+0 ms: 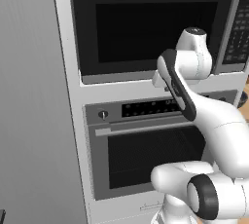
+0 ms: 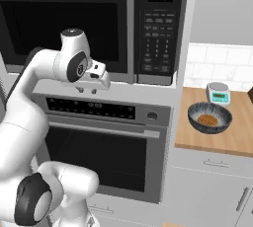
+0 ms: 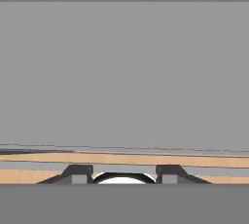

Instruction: Open the microwave, place the bowl with waffle inside the microwave, then close the microwave door and turn it on.

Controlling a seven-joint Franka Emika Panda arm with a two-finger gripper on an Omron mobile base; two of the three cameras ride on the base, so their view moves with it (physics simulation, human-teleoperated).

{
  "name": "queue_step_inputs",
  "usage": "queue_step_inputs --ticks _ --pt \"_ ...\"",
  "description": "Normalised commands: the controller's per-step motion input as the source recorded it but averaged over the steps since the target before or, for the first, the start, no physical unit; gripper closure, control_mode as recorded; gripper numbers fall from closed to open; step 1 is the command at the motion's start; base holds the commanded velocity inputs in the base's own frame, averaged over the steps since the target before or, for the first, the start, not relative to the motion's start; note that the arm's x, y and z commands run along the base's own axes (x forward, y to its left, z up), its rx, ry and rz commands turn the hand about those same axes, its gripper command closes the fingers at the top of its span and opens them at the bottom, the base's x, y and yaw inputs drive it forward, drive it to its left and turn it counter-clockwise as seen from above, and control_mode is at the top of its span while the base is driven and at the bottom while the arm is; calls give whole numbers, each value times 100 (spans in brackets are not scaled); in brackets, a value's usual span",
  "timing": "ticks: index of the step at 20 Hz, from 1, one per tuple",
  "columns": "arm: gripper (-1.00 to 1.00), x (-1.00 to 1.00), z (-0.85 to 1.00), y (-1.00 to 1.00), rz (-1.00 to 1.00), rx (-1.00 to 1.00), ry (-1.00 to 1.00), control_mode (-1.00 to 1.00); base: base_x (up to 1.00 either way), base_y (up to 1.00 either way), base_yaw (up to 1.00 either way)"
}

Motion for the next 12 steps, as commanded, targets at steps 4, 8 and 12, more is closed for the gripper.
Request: queue_step_inputs --ticks 4,8,12 --pt "-100 -30 6 -42 -5 3 -19 -100 0 0 0" --pt "-100 -57 28 -99 -10 15 -59 -100 0 0 0" --pt "-100 -4 0 -82 -9 1 -13 -100 0 0 0"
